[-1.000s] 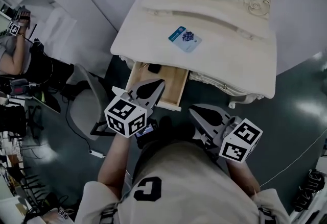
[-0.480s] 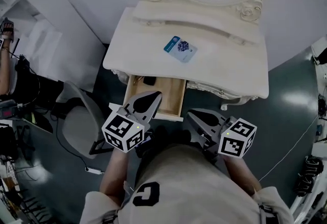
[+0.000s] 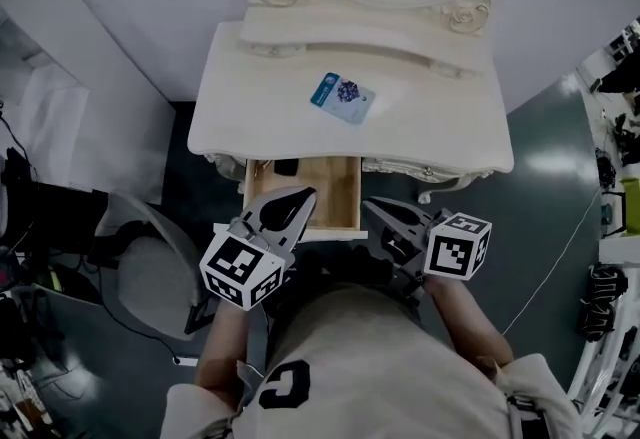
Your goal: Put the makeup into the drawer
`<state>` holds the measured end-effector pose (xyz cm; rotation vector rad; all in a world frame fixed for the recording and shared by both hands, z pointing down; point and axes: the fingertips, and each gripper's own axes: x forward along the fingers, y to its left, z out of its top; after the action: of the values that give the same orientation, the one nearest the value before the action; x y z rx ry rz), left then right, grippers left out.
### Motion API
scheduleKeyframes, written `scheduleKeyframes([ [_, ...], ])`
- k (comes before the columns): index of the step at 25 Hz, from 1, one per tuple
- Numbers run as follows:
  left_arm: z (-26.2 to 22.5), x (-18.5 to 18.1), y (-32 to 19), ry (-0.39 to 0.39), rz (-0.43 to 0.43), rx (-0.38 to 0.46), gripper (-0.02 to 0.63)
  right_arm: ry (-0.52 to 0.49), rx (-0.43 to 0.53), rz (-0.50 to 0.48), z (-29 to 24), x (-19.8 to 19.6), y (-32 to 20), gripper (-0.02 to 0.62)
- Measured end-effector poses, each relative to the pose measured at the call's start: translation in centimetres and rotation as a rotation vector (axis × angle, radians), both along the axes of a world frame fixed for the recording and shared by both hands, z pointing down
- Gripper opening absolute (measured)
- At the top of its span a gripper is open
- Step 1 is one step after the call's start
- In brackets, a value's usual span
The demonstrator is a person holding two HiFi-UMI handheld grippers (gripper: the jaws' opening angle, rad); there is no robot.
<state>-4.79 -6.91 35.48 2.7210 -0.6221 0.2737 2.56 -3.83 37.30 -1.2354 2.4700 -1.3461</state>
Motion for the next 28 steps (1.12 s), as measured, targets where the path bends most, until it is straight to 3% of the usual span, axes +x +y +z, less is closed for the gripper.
scheduleKeyframes([
  [5,0.0,0.5,-0.2,0.022,0.031,0.001,0.057,-0.068,-0.09,0.105,2.6,1.6,-2.4,0.028],
  [11,0.4,1.5,-0.8,-0.011,0.045,0.005,0.056,-0.053,-0.143,0.164,5.7,4.4,-6.2,0.028],
  [22,2.1,5.3,-3.8,-0.106,0.053,-0.015,0.057,-0.261,-0.324,0.243,12.7,9.4,-14.6,0.029],
  [28,3.9,7.0,-5.6,-0.134,0.05,-0.056,0.057,-0.439,-0.406,0.317,15.6,11.3,-18.7,0.031],
])
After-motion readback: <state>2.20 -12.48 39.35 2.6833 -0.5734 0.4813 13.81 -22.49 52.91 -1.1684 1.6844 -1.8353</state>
